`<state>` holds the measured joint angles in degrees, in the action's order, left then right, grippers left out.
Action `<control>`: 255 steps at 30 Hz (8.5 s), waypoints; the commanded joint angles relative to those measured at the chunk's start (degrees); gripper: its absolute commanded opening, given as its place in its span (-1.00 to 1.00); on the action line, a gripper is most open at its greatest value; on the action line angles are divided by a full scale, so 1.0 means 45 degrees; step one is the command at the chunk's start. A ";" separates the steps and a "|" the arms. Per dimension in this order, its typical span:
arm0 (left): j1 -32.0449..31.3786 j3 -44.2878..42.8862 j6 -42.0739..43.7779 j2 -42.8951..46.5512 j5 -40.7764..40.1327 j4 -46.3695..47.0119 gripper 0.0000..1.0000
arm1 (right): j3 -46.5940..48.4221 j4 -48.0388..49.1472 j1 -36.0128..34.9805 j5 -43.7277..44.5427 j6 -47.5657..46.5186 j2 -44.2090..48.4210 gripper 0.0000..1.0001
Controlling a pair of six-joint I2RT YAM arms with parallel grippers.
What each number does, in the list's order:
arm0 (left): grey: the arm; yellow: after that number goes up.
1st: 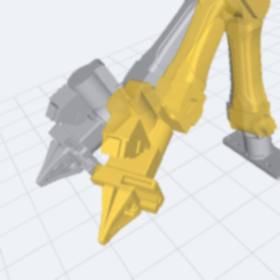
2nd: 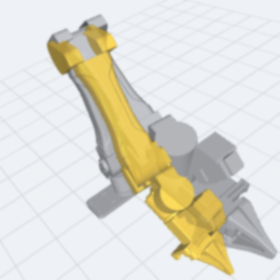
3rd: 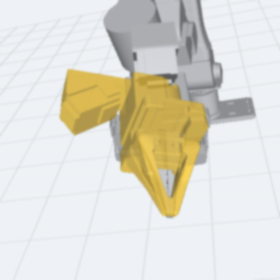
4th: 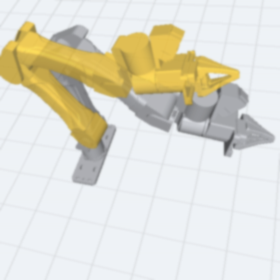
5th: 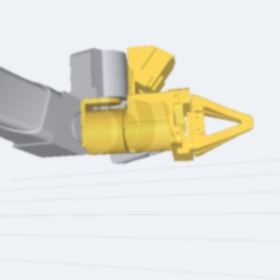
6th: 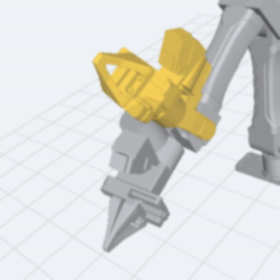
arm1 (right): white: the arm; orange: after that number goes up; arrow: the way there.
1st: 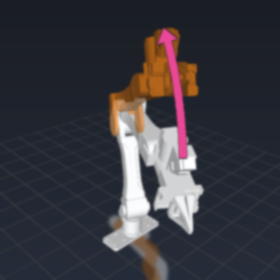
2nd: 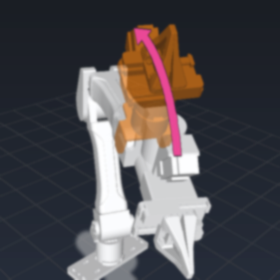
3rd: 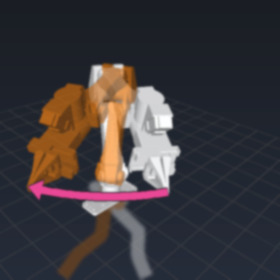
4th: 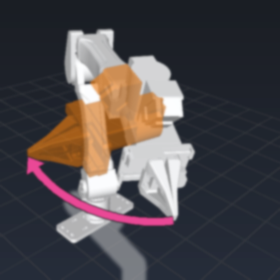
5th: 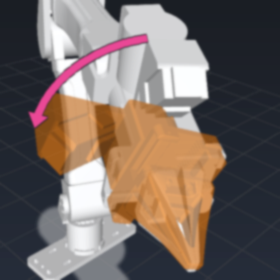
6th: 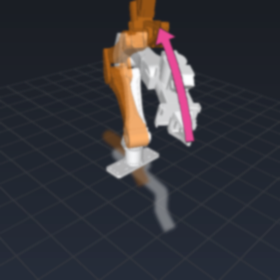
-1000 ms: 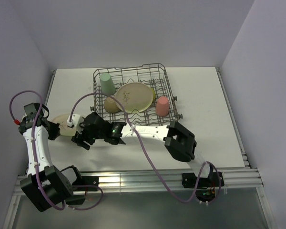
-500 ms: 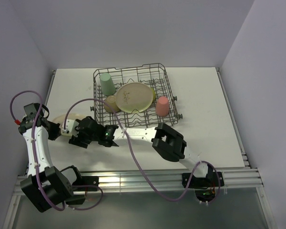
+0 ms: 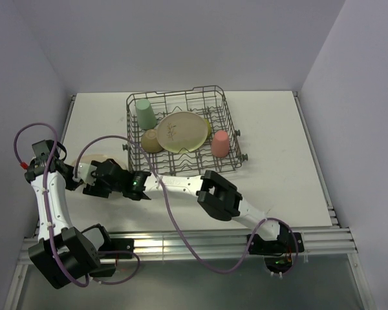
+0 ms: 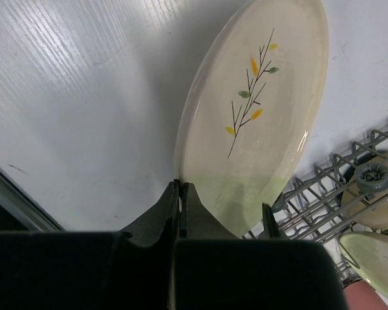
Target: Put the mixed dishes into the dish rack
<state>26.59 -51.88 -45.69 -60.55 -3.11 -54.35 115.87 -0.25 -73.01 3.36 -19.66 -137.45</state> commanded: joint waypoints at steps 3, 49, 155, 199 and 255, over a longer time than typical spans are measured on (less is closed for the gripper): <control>0.0029 -0.0854 0.0251 0.0566 0.0594 0.0144 -1.00 | 0.1573 -0.0334 -0.0103 0.0680 -0.0494 -0.0958 0.42; 0.0029 -0.4331 0.0446 0.3164 0.0067 -0.0854 0.93 | 0.0735 0.1521 -0.0200 0.2126 0.1537 0.0075 -1.00; 0.0048 -0.3318 0.0877 0.4179 0.1706 -0.0210 0.95 | -0.6358 -1.0079 0.8374 0.0071 2.8782 1.2618 -1.00; -0.0420 -0.2124 0.0036 0.5429 0.1786 0.0319 0.93 | 0.0892 -1.8323 0.6948 0.3394 3.4486 0.6892 -1.00; -0.0518 -0.0484 0.0310 0.5702 0.1337 0.1413 0.93 | 0.1811 -1.7660 0.7651 0.4196 3.2631 0.4293 0.24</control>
<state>24.49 -54.30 -44.91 -35.40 3.75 -50.39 123.46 -76.86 -39.29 19.16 113.30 -118.98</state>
